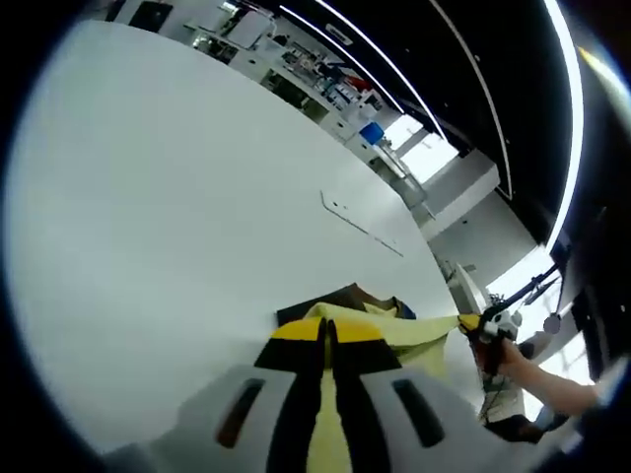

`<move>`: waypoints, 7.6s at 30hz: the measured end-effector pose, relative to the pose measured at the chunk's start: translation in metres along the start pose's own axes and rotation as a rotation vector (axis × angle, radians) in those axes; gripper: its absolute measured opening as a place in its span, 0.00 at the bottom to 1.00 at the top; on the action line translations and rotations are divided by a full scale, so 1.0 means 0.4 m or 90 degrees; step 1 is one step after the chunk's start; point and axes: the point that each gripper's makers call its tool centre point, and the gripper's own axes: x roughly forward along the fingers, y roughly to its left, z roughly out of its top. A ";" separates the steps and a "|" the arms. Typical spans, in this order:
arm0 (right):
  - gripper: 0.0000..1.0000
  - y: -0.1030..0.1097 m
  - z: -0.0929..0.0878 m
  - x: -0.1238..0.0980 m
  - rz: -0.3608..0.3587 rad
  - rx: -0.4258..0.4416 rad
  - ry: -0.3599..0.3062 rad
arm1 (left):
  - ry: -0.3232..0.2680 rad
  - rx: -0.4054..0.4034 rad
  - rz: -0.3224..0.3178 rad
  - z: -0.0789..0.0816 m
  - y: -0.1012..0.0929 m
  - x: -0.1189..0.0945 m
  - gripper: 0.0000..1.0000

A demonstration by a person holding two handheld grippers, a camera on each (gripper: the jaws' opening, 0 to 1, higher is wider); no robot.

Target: Fold the garment on the visible template until the final outline fits inside the template.

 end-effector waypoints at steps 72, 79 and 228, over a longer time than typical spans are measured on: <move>0.78 0.048 -0.201 -0.020 0.083 -0.312 0.185 | 0.164 0.276 -0.192 -0.137 -0.092 0.014 0.77; 0.75 0.055 -0.218 0.003 0.089 -0.311 0.195 | 0.174 0.278 -0.184 -0.134 -0.089 0.032 0.76; 0.00 -0.085 -0.349 -0.190 -0.030 -0.476 0.193 | 0.120 0.332 -0.100 -0.307 0.019 -0.158 0.00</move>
